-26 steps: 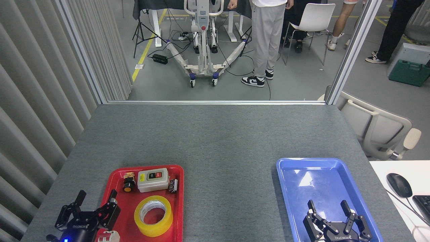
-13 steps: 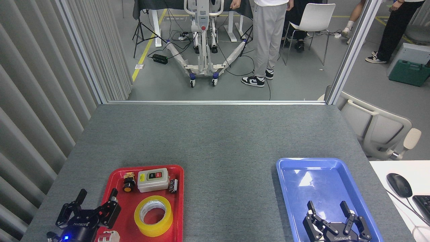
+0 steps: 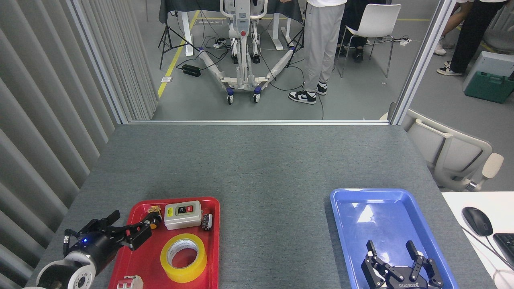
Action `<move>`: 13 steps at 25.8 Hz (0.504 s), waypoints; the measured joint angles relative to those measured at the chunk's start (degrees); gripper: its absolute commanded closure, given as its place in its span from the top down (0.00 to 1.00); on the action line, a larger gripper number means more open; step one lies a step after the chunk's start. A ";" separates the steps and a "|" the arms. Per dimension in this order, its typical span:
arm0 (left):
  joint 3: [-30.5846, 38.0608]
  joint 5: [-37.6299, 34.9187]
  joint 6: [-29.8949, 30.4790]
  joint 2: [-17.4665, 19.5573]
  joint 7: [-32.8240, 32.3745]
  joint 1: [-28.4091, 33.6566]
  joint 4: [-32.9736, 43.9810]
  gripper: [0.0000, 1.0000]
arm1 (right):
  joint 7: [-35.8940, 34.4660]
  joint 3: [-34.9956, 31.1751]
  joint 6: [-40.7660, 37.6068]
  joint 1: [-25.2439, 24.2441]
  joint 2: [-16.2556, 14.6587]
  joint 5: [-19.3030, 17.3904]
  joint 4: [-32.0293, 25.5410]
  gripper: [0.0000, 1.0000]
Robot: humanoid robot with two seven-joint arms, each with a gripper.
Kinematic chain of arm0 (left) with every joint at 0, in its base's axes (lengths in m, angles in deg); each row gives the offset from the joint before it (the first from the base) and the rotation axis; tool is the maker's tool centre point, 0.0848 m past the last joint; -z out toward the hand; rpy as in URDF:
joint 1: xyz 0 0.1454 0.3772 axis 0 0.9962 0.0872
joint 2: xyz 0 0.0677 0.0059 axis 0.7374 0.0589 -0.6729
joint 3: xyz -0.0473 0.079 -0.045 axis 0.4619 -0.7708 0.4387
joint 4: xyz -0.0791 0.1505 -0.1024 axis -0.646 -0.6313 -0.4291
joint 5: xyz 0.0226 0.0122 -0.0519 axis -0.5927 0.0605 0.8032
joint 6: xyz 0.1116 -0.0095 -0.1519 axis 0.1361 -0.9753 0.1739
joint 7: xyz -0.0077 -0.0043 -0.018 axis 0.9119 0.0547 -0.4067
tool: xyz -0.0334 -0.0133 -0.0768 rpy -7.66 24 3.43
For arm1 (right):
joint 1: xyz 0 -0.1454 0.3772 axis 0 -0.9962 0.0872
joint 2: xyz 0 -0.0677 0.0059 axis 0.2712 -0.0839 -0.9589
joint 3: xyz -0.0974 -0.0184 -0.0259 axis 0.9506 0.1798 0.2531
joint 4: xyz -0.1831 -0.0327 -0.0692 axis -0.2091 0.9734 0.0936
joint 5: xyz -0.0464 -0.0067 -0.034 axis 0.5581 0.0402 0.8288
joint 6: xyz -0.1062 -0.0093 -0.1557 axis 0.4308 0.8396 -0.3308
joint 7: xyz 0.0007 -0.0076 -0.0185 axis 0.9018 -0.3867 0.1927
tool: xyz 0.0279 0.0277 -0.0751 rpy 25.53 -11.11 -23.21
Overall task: Place and move tape with both arms
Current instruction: 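Reach the left gripper to the yellow tape roll in the red tray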
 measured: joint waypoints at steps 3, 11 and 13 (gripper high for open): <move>-5.76 1.20 0.00 3.98 -3.09 -2.51 -1.20 1.00 | 0.00 0.00 0.00 -0.01 0.04 0.02 -0.02 1.00; -18.99 10.23 -0.61 10.78 -9.41 -9.62 -5.13 1.00 | 0.18 0.00 0.07 -0.02 0.10 0.03 -0.03 1.00; -21.28 13.40 -1.45 11.66 -10.09 -10.85 -5.90 1.00 | 0.23 0.00 0.08 -0.02 0.10 0.03 -0.03 1.00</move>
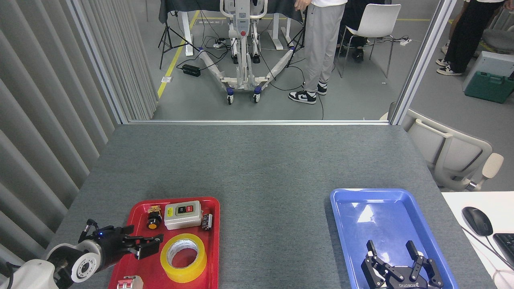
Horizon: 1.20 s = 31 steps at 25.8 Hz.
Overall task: Place and move tape with both arms
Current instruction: 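Reach the left gripper to the yellow tape roll in the red tray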
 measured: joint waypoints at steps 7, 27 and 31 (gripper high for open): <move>-8.02 8.54 -0.93 1.17 -1.68 -5.12 -3.08 1.00 | -0.21 0.00 0.03 -0.04 0.00 0.00 0.00 1.00; -11.28 10.55 -2.34 -4.33 -12.62 -9.45 -9.05 0.90 | -0.44 0.14 0.31 -0.68 0.26 0.00 0.00 1.00; -11.31 10.24 -2.48 -6.00 -12.92 -9.89 -11.23 0.68 | -0.55 0.66 0.31 -0.85 0.30 0.00 -0.14 1.00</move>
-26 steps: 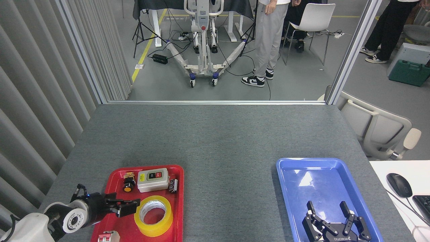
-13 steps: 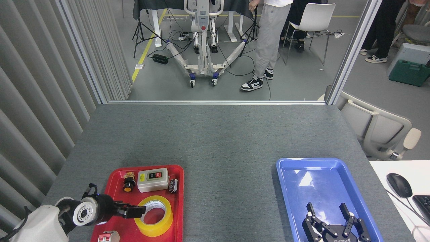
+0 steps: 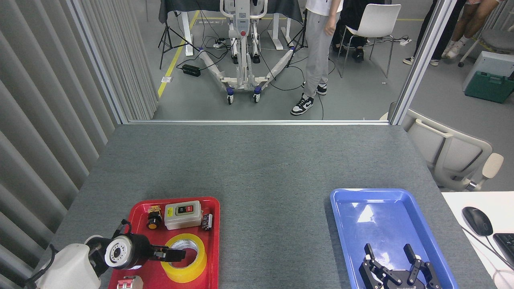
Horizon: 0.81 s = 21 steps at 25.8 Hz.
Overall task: Place and move tape with both arms
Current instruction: 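Reach the left gripper to the yellow tape roll in the red tray, then grasp the yellow tape with the left gripper and lift it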
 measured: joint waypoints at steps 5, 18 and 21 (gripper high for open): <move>-0.03 -0.29 -2.51 -0.67 -0.02 -0.52 -1.98 0.58 | 0.28 0.27 0.05 -0.10 0.04 0.00 -0.19 1.00; -1.10 -0.51 1.44 -0.66 -5.38 -0.73 -1.80 0.00 | 0.41 0.51 0.10 -0.06 -0.10 0.00 -0.22 1.00; 1.14 -0.73 4.96 -0.80 -4.19 -0.59 -1.19 0.00 | 0.62 0.55 -0.07 -0.07 -0.10 0.00 -0.21 1.00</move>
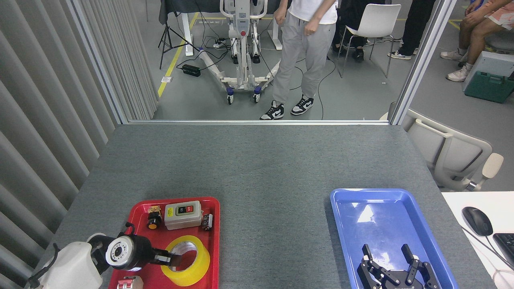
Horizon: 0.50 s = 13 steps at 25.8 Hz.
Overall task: Place and move tape with both arms
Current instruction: 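Grasp the yellow tape with the left gripper and lift it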
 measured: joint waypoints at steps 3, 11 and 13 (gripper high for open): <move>3.25 -0.26 3.98 -0.52 4.54 0.24 1.27 0.00 | -0.31 0.04 -0.11 -0.03 0.04 -0.04 0.00 1.00; 7.70 2.18 26.36 -10.83 32.70 2.16 -2.78 0.00 | -0.48 0.13 -0.96 -0.03 -0.01 -0.06 -0.03 1.00; 7.21 4.35 32.38 -14.75 38.89 2.71 -7.18 0.00 | -0.51 0.11 -3.02 -0.01 -0.06 -0.05 -0.06 1.00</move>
